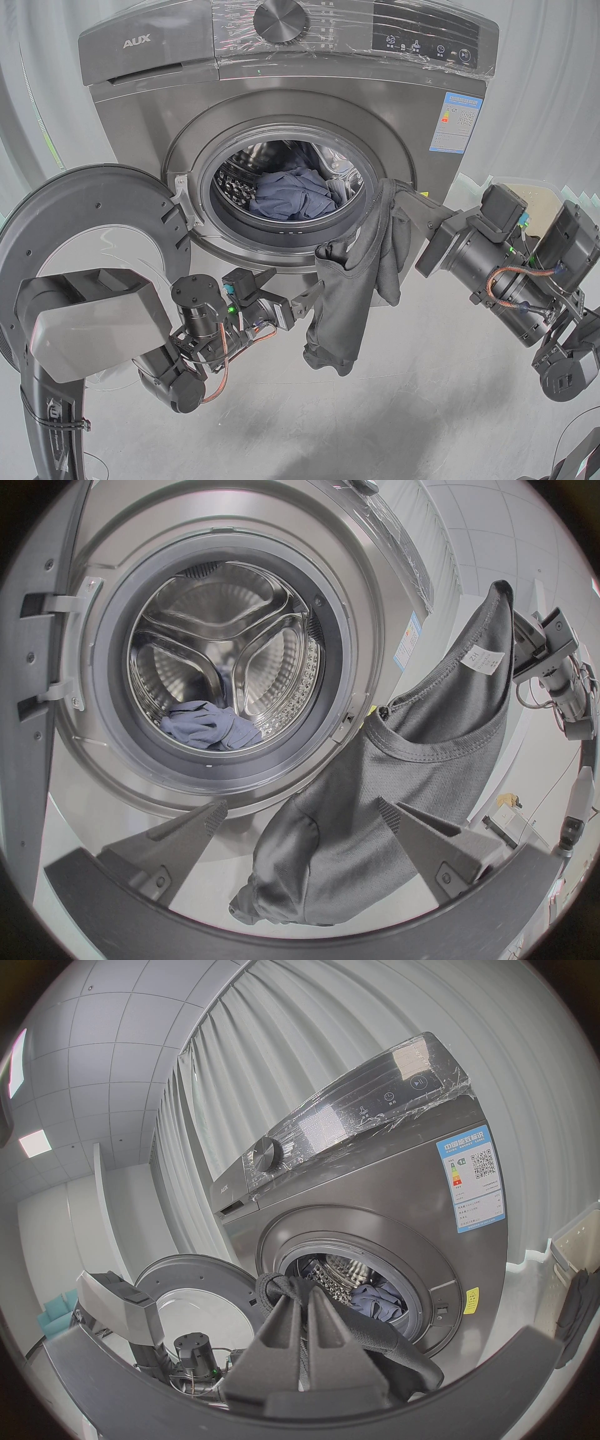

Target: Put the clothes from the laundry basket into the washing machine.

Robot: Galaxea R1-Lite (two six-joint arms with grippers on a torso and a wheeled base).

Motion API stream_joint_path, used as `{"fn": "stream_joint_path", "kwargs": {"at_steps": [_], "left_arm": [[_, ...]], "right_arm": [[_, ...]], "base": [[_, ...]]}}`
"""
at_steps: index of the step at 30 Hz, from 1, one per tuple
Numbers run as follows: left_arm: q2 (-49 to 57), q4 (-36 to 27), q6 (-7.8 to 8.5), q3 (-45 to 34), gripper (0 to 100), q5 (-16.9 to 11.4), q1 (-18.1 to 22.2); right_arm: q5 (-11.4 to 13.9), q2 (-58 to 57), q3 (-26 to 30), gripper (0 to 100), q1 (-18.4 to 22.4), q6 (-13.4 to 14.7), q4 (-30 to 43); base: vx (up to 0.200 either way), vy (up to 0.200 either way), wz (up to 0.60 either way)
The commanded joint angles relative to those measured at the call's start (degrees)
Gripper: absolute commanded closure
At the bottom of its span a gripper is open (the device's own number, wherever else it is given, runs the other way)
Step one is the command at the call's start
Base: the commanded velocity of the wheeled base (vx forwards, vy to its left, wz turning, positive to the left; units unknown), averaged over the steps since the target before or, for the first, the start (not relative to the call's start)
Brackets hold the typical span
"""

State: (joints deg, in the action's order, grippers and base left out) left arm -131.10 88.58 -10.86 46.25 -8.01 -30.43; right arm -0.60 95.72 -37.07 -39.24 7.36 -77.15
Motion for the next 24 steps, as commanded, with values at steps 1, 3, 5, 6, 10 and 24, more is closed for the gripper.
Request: {"fn": "stream_joint_path", "kwargs": {"at_steps": [1,3,5,6,10,24], "left_arm": [[-2.4,0.0,-0.12,2.5,0,-0.6,-0.2],[-2.6,0.1,-0.12,3.1,0,-1.1,-0.2],[-2.4,0.0,-0.21,3.1,0,-1.3,-0.3],[-2.2,0.0,-0.21,3.1,0,-2.3,-0.5],[-2.1,0.0,-0.21,3.0,0,-3.6,-0.8],[-2.5,0.1,-0.12,3.3,0,-5.4,-3.1]], "right_arm": [[0.0,0.3,0.2,100,-0.4,0.0,0.0],[0.0,0.3,0.2,100,-0.5,0.0,0.0],[0.0,0.3,0.2,100,-0.5,0.0,0.0],[0.0,0.5,0.2,100,-0.5,0.0,-0.1],[0.0,1.3,0.2,100,-0.5,0.1,-0.1],[0.0,2.5,0.2,100,-0.5,0.3,-0.2]], "base": [[0.000,0.000,0.00],[0.000,0.000,0.00],[0.000,0.000,0.00],[0.000,0.000,0.00],[0.000,0.000,0.00],[0.000,0.000,0.00]]}}
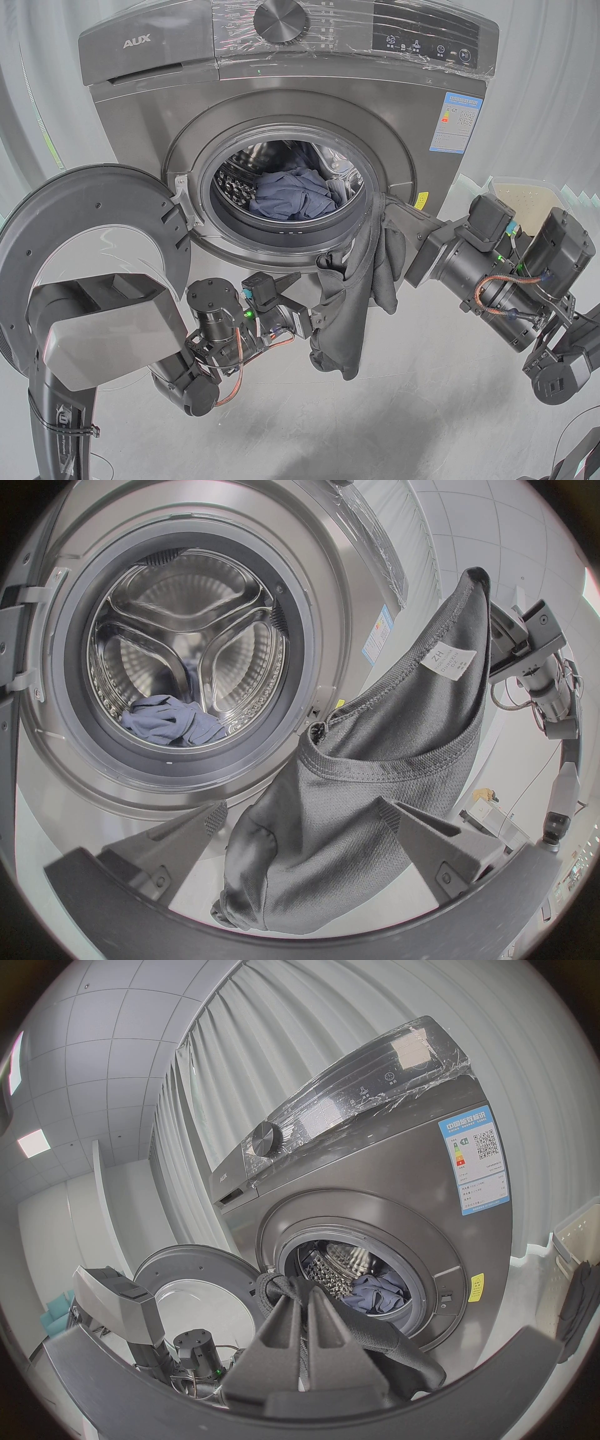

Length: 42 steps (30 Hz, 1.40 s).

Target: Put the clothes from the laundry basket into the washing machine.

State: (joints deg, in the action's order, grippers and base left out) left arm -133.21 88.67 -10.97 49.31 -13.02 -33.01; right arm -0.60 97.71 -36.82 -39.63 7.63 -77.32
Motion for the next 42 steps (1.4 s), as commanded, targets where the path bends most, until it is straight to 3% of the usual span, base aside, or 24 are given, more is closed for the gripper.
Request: {"fn": "stream_joint_path", "kwargs": {"at_steps": [1,18,19,32,42], "left_arm": [[-0.6,0.0,-0.01,0.3,0,-0.4,-0.6],[-4.3,-0.3,0.07,6.9,0,1.7,-0.6],[-4.9,-0.3,0.16,7.7,100,2.6,-0.7],[-4.2,-0.1,0.07,10.0,100,5.1,0.3],[5.2,0.0,0.07,-0.5,100,4.8,2.5]], "right_arm": [[0.0,0.6,0.0,100,-0.1,0.0,0.0],[0.0,0.6,0.1,100,-0.5,0.1,-0.7],[0.0,0.6,0.1,100,-0.5,0.1,-0.7],[0.0,0.7,0.6,100,0.3,0.0,-0.7],[0.0,1.1,1.1,100,0.7,0.2,-0.7]], "base": [[0.000,0.000,0.00],[0.000,0.000,0.00],[0.000,0.000,0.00],[0.000,0.000,0.00],[0.000,0.000,0.00]]}}
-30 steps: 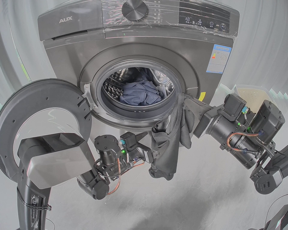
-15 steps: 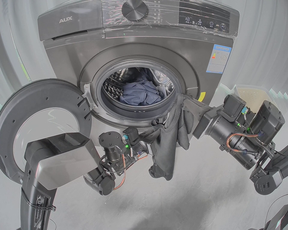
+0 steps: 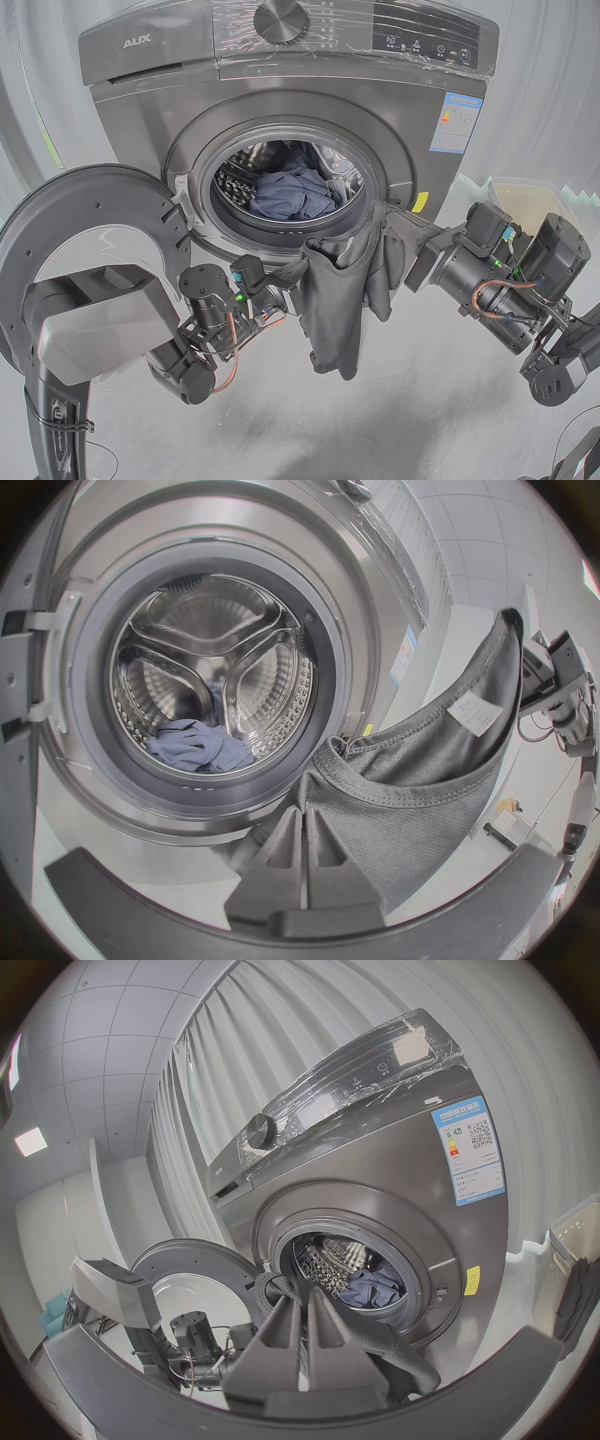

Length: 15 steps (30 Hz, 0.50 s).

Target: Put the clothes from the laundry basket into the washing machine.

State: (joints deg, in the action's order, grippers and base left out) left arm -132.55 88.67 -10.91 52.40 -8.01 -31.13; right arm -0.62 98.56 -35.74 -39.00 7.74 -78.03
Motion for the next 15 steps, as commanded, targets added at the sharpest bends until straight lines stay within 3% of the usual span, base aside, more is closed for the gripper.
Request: {"fn": "stream_joint_path", "kwargs": {"at_steps": [1,9,10,15], "left_arm": [[4.8,0.0,0.10,-4.8,100,-0.2,0.6],[4.7,0.0,0.36,-8.6,100,-0.5,0.3],[4.4,0.0,0.36,-9.4,0,-0.7,0.0],[1.7,0.0,0.36,-10.7,0,-1.2,-1.4]], "right_arm": [[0.0,0.2,0.1,100,0.0,0.3,0.0],[-0.1,0.2,0.1,100,0.2,0.3,0.0],[-0.1,0.2,0.1,100,0.2,0.3,0.0],[-0.1,0.2,0.1,100,0.1,0.3,0.0]], "base": [[0.000,0.000,0.00],[0.000,0.000,0.00],[0.000,0.000,0.00],[0.000,0.000,0.00]]}}
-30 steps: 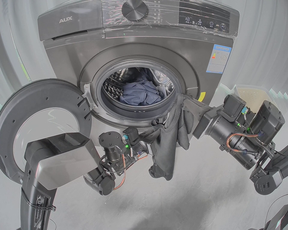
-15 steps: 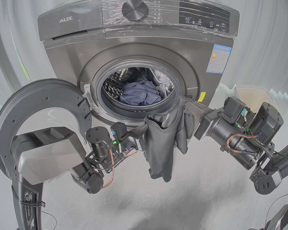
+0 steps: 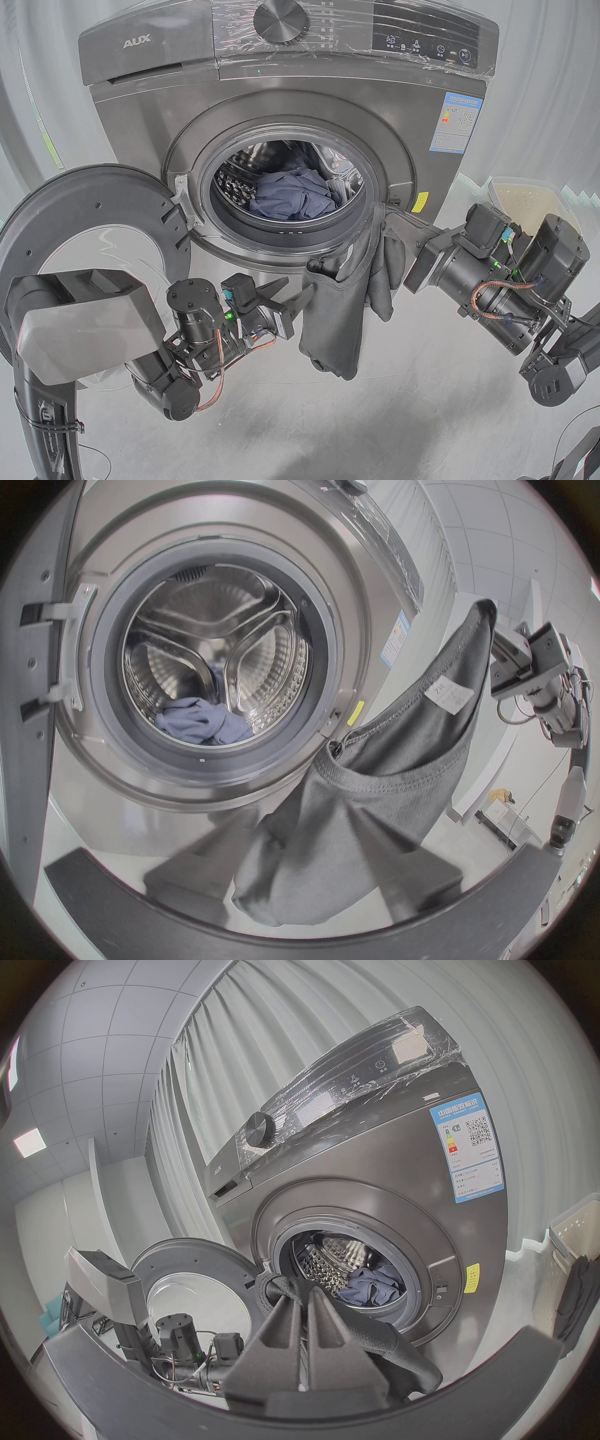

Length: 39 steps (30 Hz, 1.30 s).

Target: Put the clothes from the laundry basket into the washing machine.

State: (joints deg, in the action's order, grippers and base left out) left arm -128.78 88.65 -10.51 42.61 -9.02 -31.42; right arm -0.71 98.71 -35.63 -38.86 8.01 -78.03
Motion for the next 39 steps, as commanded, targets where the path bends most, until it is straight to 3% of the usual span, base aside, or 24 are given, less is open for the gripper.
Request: {"fn": "stream_joint_path", "kwargs": {"at_steps": [1,7,8,11,26,33,34,39], "left_arm": [[-2.6,0.0,0.05,-0.9,0,-0.2,-1.2],[-5.3,0.0,0.31,1.6,0,-0.2,-1.1],[-6.3,0.0,1.19,3.7,0,-0.2,-0.7],[-7.2,0.0,1.72,6.3,0,-0.3,-0.3],[-9.9,-0.1,1.72,11.5,0,-2.8,-2.0],[-11.0,-0.1,1.72,14.0,0,-2.1,-2.3],[-11.0,-0.1,1.72,14.0,100,-2.1,-2.3],[-11.1,-0.1,1.54,16.2,100,-1.4,-2.2]], "right_arm": [[0.1,0.1,-0.1,100,-0.1,0.0,0.0],[0.1,-0.1,-0.1,100,-0.2,0.0,0.0],[0.1,-0.1,-0.1,100,-0.2,0.0,0.0],[0.1,-0.1,-0.1,100,-0.4,0.0,0.0],[0.1,0.0,-0.1,100,-0.6,0.0,0.0],[0.1,0.0,-0.1,100,-0.6,0.0,0.0],[0.1,0.0,-0.1,100,-0.6,0.0,0.0],[0.1,0.1,-0.1,100,-0.6,0.0,0.0]], "base": [[0.000,0.000,0.00],[0.000,0.000,0.00],[0.000,0.000,0.00],[0.000,0.000,0.00],[0.000,0.000,0.00],[0.000,0.000,0.00],[0.000,0.000,0.00],[0.000,0.000,0.00]]}}
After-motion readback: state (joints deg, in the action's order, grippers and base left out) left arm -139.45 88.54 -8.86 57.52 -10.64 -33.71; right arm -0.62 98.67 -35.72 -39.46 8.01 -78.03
